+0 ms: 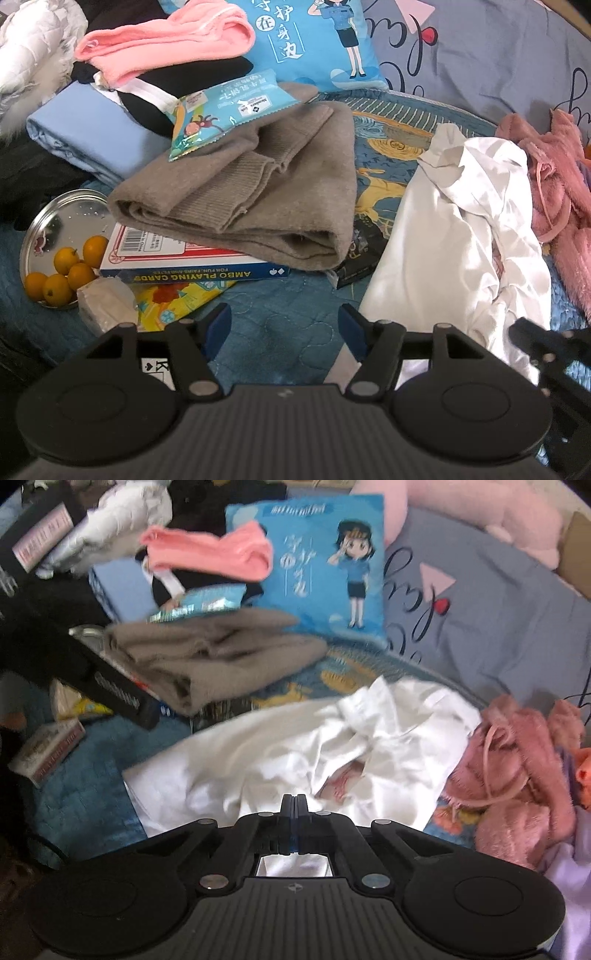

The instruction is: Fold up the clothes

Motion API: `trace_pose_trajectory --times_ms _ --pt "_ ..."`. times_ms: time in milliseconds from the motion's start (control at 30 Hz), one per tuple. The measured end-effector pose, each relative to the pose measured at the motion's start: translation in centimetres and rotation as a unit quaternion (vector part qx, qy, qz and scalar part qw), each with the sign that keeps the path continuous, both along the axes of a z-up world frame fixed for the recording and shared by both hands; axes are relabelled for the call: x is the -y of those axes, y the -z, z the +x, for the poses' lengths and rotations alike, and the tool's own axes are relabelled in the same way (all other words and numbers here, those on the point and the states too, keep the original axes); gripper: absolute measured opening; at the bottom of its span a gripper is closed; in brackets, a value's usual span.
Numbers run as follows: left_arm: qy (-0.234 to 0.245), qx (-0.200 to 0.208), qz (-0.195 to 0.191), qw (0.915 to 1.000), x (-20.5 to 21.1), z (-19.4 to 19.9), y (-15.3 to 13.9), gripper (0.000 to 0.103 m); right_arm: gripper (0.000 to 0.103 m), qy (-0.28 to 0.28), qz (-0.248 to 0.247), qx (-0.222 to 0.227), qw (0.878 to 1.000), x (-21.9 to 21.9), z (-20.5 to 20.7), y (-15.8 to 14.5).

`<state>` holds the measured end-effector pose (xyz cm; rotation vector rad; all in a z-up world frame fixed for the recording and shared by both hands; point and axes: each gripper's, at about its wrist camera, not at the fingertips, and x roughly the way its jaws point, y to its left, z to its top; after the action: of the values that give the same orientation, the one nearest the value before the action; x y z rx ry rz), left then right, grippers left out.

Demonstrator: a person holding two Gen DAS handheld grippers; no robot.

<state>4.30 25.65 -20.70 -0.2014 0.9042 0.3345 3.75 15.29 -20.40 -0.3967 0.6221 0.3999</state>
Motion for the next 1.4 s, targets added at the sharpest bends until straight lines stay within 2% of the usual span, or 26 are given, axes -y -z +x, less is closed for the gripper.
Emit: trace_pose_trajectory --times_ms 33,100,133,233,367,400,433,633,700,833,967,1067,1100,1167,1233,1333,1400 --pt "0.000 0.000 0.000 1.0000 0.0 0.0 0.0 0.068 0.000 -0.002 0.002 0.002 1.000 0.1 -0.2 -0.4" --pt "0.000 0.000 0.000 1.0000 0.0 0.0 0.0 0.068 0.002 -0.012 -0.002 -0.023 1.000 -0.1 0.0 -0.1" --pt "0.000 0.000 0.000 1.0000 0.0 0.0 0.0 0.068 0.007 -0.018 -0.005 -0.037 0.999 -0.3 0.1 0.1" --pt "0.002 -0.001 0.003 1.0000 0.2 0.0 0.0 0.068 0.021 -0.026 -0.038 -0.025 0.999 -1.2 -0.2 1.3" --pt "0.004 -0.001 0.003 1.0000 0.2 0.0 0.0 0.068 0.018 -0.027 -0.056 -0.029 0.998 -1.8 0.4 2.5" --pt "0.004 -0.001 0.002 1.0000 0.2 0.0 0.0 0.068 0.008 -0.024 -0.055 -0.034 0.998 -1.8 0.7 2.7" --pt "0.005 -0.002 0.002 1.0000 0.2 0.0 0.1 0.068 0.004 -0.016 -0.048 -0.032 0.998 -1.6 0.8 2.6" --pt "0.005 0.000 0.003 1.0000 0.2 0.0 0.0 0.068 0.004 0.000 -0.017 0.023 1.000 -0.6 -0.5 -0.2" --pt "0.003 0.002 0.004 1.0000 0.2 0.0 -0.1 0.068 0.004 -0.013 0.010 0.032 0.999 -0.1 -1.3 -1.7" --pt "-0.004 0.006 0.005 1.0000 0.0 -0.2 -0.3 0.068 0.004 -0.062 0.019 0.040 0.997 -0.7 -2.5 -3.1" --pt "-0.011 0.008 0.006 0.9999 -0.3 -0.3 -0.4 0.068 0.004 -0.098 0.016 0.011 0.995 -2.2 -1.7 -1.8" --pt "-0.012 0.005 0.006 0.9999 -0.3 -0.2 -0.2 0.068 0.005 -0.106 -0.002 -0.061 0.992 -3.3 0.5 1.0" --pt "-0.010 0.003 0.007 0.9999 -0.2 -0.2 -0.2 0.072 0.005 -0.099 -0.015 -0.082 0.992 -3.6 1.3 2.2" --pt "-0.007 0.000 0.012 0.9999 0.0 -0.1 -0.1 0.074 0.007 -0.090 -0.026 -0.105 0.990 -3.9 2.2 3.9" --pt "-0.003 0.001 0.016 0.9999 0.1 0.0 -0.1 0.074 0.008 -0.093 -0.013 -0.109 0.990 -3.5 2.3 3.6" --pt "0.000 0.001 0.014 0.9999 0.1 0.1 0.0 0.074 0.025 -0.098 0.003 -0.090 0.991 -1.6 1.9 1.2" --pt "0.003 0.001 0.009 1.0000 0.1 0.3 0.0 0.074 0.029 -0.102 0.014 -0.076 0.992 -0.2 1.6 -0.5"
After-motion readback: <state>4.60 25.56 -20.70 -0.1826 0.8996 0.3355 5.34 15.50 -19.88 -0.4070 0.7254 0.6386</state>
